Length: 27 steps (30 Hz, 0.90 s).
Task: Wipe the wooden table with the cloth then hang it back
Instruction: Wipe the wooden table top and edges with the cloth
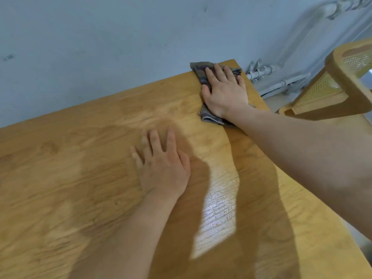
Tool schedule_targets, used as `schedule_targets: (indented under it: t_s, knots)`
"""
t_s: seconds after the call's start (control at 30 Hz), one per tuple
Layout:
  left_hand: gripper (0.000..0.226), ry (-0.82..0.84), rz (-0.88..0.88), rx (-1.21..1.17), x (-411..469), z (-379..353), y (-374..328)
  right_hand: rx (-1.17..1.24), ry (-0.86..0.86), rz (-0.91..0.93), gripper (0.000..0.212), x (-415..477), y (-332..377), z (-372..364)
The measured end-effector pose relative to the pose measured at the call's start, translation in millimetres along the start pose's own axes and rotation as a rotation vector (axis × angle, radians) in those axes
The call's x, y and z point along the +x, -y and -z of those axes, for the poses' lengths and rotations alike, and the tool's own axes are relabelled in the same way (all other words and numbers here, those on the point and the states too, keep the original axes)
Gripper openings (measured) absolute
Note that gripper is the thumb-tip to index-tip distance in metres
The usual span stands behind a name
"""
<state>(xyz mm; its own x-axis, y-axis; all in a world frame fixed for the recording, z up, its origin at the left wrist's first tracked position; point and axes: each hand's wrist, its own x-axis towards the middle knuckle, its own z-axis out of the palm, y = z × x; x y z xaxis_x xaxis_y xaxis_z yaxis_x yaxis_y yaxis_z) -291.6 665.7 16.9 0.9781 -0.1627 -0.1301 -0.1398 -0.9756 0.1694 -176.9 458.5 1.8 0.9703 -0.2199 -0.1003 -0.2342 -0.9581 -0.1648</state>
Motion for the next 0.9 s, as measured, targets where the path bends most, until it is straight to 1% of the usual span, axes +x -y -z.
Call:
schedule_targets:
  t_s: [0.1, 0.17, 0.23, 0.3, 0.33, 0.37, 0.4, 0.5, 0.57, 0.67, 0.73, 0.8, 0.9]
  knots:
    - [0.059, -0.022, 0.018, 0.005, 0, -7, 1, 0.03, -0.027, -0.021, 0.059, -2, 1, 0]
    - [0.06, -0.017, 0.008, 0.005, -1, -6, 2, 0.004, -0.043, 0.031, 0.057, -43, 2, -3]
    - [0.06, -0.023, 0.012, 0.0, -2, -6, 3, -0.025, -0.042, 0.109, 0.056, -105, 0, -4]
    - [0.06, -0.043, 0.021, -0.003, -2, -6, 3, -0.046, 0.011, 0.192, 0.055, -151, -7, -3]
    - [0.06, -0.052, 0.024, -0.008, -1, -6, 2, -0.043, 0.051, 0.217, 0.055, -155, -13, -1]
    - [0.06, -0.05, 0.023, -0.013, 0, -6, 1, -0.038, 0.077, 0.234, 0.056, -147, -19, 0]
    - [0.059, -0.039, 0.018, -0.016, 0, -6, 0, -0.048, 0.067, 0.221, 0.056, -129, -24, 2]
    - [0.059, -0.016, 0.011, -0.008, 0, -5, 1, -0.037, 0.007, 0.051, 0.057, -56, -26, 7]
    - [0.059, -0.016, 0.016, 0.0, 2, -5, 1, -0.001, 0.01, -0.035, 0.057, -19, -24, 8]
    - [0.06, -0.012, 0.022, 0.003, 2, -4, 1, 0.005, 0.016, -0.037, 0.056, -19, -17, 5]
    - [0.058, -0.01, 0.031, 0.005, 1, -5, 1, 0.005, -0.002, 0.006, 0.055, -62, -14, 1]
    - [0.057, -0.018, 0.034, -0.009, 0, -4, 0, -0.003, -0.013, 0.056, 0.053, -130, -7, -5]
    - [0.057, -0.019, 0.032, -0.021, -1, -2, -1, -0.021, 0.035, 0.131, 0.053, -236, 5, -13]
